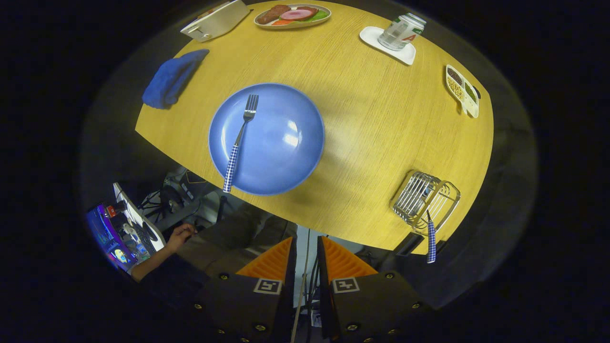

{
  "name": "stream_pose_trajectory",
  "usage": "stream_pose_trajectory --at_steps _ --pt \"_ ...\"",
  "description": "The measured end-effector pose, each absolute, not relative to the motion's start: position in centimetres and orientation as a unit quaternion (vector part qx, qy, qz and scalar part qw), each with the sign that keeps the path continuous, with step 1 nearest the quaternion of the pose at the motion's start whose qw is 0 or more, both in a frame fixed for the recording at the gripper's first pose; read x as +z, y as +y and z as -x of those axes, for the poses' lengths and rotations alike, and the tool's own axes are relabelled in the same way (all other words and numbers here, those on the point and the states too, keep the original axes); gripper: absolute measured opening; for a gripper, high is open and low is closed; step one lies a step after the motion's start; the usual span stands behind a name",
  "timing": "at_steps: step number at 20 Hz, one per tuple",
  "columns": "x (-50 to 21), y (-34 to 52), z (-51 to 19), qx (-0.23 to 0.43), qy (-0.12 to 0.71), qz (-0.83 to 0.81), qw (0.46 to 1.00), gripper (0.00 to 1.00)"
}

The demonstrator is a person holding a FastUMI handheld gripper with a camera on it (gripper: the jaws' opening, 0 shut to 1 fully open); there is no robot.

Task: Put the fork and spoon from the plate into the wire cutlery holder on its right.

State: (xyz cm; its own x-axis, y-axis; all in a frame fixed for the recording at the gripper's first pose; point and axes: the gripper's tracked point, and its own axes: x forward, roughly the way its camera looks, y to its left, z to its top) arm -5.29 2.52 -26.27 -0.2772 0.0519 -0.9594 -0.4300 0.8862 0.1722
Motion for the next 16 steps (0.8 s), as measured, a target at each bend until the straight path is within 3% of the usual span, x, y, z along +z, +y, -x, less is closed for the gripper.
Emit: stream_pose_trajectory --at_steps 16 --pt "-30.4 13.7 5.9 0.21 0.77 0.047 0.601 0.24"
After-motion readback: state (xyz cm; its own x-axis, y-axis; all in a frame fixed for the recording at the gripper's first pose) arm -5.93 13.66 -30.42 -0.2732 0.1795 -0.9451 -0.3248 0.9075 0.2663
